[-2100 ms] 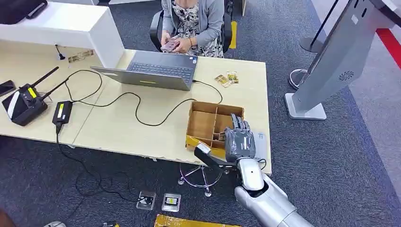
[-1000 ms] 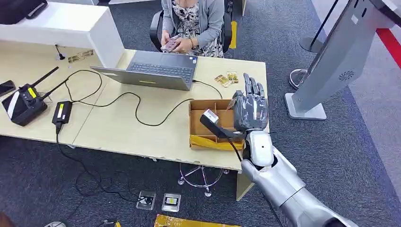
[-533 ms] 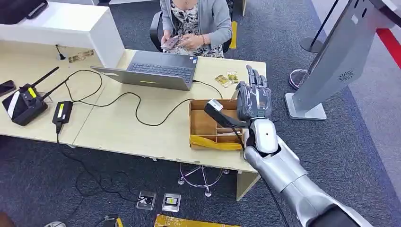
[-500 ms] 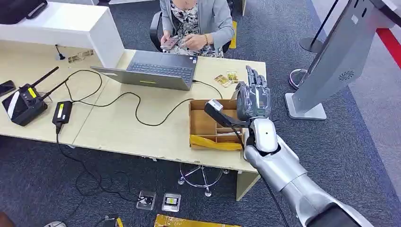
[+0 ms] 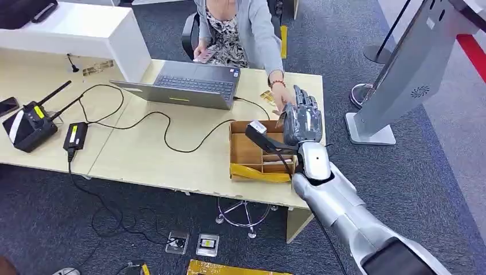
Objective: Pass the card to the sensor for recognition and then transmit it.
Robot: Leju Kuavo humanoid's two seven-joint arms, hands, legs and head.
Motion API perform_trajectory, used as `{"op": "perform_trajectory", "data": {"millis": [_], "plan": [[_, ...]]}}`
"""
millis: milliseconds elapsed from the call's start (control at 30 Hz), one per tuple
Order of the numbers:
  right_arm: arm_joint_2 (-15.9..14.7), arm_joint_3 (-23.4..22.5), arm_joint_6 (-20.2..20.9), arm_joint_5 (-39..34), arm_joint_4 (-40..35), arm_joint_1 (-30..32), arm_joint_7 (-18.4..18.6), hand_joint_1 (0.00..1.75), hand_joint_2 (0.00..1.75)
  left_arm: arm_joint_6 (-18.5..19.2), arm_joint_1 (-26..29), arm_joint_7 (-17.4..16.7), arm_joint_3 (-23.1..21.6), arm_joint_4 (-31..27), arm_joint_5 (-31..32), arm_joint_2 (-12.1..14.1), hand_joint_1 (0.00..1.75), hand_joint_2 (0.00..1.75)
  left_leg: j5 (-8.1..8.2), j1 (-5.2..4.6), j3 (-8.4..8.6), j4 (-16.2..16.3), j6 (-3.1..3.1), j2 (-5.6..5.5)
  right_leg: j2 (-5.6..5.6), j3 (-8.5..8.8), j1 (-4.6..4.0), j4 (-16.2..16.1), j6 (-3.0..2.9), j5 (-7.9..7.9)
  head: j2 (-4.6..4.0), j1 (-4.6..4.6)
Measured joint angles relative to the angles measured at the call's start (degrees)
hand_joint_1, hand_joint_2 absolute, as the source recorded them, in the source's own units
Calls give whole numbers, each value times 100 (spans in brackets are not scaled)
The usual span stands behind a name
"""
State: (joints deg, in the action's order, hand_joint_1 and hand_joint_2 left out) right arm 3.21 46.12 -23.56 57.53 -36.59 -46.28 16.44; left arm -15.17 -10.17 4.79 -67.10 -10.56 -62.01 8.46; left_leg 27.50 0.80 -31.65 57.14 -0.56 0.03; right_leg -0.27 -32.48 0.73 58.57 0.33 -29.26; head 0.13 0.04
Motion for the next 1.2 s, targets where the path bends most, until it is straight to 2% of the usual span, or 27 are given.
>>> {"op": "perform_trajectory", "data": {"millis": [267, 300, 333, 467, 567, 867, 967, 1067, 1200], "plan": [[61, 7, -15, -33, 188, -100, -22, 175, 175, 7, -13, -13, -2, 0, 7, 0, 0, 0, 0, 0, 1, 0, 0, 1, 1, 0, 0, 0, 0, 0, 0, 0], [61, 9, -17, -33, 203, -112, -18, 136, 175, 7, -14, -13, -4, 0, 4, -2, 0, 0, 0, 0, 1, 0, 0, 1, 0, 0, 0, 0, 0, 0, 0, 0], [61, 9, -20, -33, 218, -127, -15, 0, 0, 7, -14, -13, -4, 0, 4, -2, 0, 0, 0, 0, 1, 0, 0, 0, 0, 0, 0, 0, 0, 0, 0, 0], [70, 9, -15, 4, 273, -146, -96, 0, 0, 4, -11, -65, -4, 2, -22, -4, 0, 0, 0, 0, 0, 0, 0, 1, 1, 0, 0, 0, 0, 0, 0, 0], [107, 15, 149, -46, 321, -154, -166, 0, 0, 2, 2, -125, -4, 2, -61, -7, 0, 0, 0, 0, 0, 0, 0, 0, 0, 0, 0, 0, 0, 0, 0, 0], [131, 63, -192, -57, 448, -156, -170, 0, 0, -63, 78, -112, -4, 4, -207, -9, 0, 0, 0, 0, 1, 0, 0, 0, 0, -1, 0, 0, 0, 0, 0, 2], [68, 42, -395, -456, 461, -154, -284, 0, 0, -81, 92, -30, -4, 4, -313, -11, 0, 0, 0, 0, 2, 1, 0, 0, 0, -2, 0, -1, 0, 0, 0, 0], [-108, -70, -422, -993, 463, -146, -398, 0, 0, -81, 129, 120, -4, 4, -413, -22, 0, 0, 0, -1, 3, 2, 0, 0, 0, -2, 1, -2, 0, 0, 0, 0], [-547, -427, -468, -1896, 483, -6, -573, 0, 0, -50, 203, 232, -2, 4, -474, -37, 0, 0, 1, -3, 3, 4, 1, 0, -2, -2, 3, -5, 1, 1, 0, 0]]}}
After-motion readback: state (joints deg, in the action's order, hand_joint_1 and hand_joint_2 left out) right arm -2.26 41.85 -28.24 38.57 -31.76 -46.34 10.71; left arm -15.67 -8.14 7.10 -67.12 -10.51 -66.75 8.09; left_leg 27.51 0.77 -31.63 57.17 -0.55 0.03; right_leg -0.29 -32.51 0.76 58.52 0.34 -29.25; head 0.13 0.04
